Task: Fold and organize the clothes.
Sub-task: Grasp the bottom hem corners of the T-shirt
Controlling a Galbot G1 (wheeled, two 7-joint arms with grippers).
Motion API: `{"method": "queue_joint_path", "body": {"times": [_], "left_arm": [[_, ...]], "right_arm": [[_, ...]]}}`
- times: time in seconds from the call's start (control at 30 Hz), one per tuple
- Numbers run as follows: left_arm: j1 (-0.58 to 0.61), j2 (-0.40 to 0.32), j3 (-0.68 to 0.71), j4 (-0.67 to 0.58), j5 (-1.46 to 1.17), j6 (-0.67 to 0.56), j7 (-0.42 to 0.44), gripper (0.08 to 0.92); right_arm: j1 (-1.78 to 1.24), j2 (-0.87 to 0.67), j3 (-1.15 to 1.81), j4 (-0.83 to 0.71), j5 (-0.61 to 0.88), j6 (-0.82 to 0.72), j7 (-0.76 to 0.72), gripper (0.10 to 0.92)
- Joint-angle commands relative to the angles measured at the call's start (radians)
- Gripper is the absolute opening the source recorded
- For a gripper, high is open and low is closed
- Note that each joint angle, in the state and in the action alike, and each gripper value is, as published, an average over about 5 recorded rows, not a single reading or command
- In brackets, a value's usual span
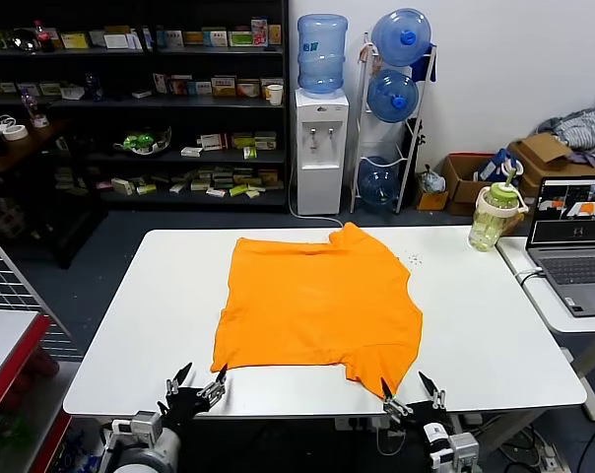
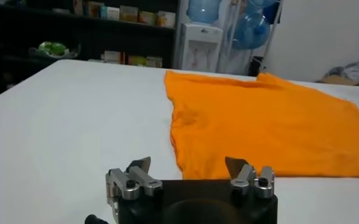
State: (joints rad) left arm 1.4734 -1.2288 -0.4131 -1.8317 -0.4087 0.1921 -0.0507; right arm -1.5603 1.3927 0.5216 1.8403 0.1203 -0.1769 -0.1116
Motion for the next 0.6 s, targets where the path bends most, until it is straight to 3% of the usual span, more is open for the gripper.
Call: {"method": "queue_joint_path", "body": {"times": [0.03, 0.17, 0.6], "left_arm": [[-0.081, -0.004, 0.026, 0.064, 0.001, 0.014, -0.005, 0.818], [-0.076, -0.005, 0.034, 0.066, 0.006, 0.028, -0.010, 0.763], [-0.070, 0.000, 0.034, 0.061, 0.014, 0.038, -0.016, 0.389]], "right_arm": [[0.048, 0.005, -0.019, -0.047, -0.012, -0.019, 0.004, 0.815], [0.042, 0.007, -0.020, -0.049, -0.015, -0.016, 0.001, 0.727], [0.026, 0.009, -0.019, -0.041, -0.017, -0.013, 0.002, 0.354]]}}
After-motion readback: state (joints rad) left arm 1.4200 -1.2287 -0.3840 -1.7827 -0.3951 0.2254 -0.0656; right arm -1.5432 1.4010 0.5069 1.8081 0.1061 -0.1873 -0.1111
